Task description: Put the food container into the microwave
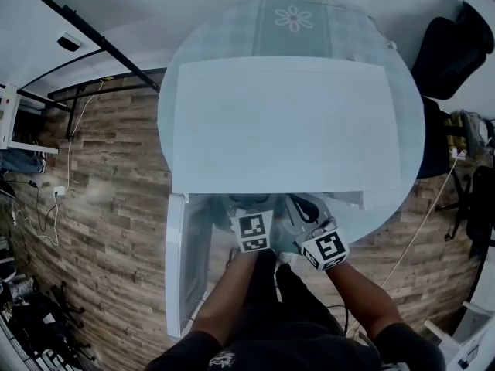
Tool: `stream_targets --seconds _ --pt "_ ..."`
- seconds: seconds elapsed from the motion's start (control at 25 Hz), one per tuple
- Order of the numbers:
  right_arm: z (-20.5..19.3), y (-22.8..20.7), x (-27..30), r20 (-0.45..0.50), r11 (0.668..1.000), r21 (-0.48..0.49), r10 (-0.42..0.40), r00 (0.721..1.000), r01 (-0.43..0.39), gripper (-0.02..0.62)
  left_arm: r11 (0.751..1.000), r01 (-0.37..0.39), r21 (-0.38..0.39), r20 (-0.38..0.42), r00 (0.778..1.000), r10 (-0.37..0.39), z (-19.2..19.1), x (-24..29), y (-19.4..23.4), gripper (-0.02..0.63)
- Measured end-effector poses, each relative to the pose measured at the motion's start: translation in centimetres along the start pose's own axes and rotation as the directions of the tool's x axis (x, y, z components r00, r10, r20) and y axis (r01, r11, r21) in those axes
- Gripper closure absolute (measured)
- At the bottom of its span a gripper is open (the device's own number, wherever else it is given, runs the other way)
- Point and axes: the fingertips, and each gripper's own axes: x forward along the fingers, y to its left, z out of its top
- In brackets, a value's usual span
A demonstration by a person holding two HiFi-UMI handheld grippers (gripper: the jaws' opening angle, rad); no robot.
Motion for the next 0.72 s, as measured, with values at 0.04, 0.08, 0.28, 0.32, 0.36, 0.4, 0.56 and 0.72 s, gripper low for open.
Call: stream_targets --seconds 0.04,0.08,0.28,0.32,0.36,0.4,0.56,0.72 --pt "0.1 0.0 -0.2 0.002 1.0 0.001 -0.002 1.0 0.002 0.594 1.0 -0.003 -0.001 0.0 1.0 0.003 0.0 -0.3 0.0 0.075" --pt "0.1 0.1 -0.3 0.005 1.0 0.002 -0.003 1.0 0.003 0.595 1.0 -0.003 -0.003 -0.001 1.0 0.003 -0.1 -0.6 0.0 0.075" --pt "0.8 0.8 -1.3 0.02 1.0 -0.009 0.002 1.0 -0.002 0.594 1.0 0.018 -0.005 -0.012 1.0 -0.018 -0.6 -2.8 -0.8 0.075" --pt "0.9 1.0 -1.5 0.025 1.0 -0.011 0.004 1.0 -0.004 0.594 1.0 0.024 -0.003 -0.014 1.0 -0.024 -0.7 -3.3 -1.1 0.075" --pt "1.0 1.1 -1.8 0.029 1.0 -0.014 0.006 1.0 -0.006 0.595 1.0 0.03 -0.001 -0.017 0.999 -0.03 -0.8 -3.9 -1.5 0.075" --pt "1.1 1.3 -2.2 0.031 1.0 -0.015 0.009 0.999 -0.008 0.594 0.999 0.036 0.001 -0.021 0.999 -0.036 -0.9 -4.5 -1.8 0.075" --pt "1.2 2.5 -3.9 0.036 0.999 -0.025 0.023 0.999 -0.022 0.594 0.998 0.052 0.019 -0.021 0.998 -0.051 -0.8 -7.6 -3.3 0.077" --pt "1.7 3.9 -6.1 0.052 0.999 -0.029 0.039 0.998 -0.037 0.594 0.997 0.066 0.039 0.0 0.998 -0.066 0.2 -11.1 -4.7 0.083"
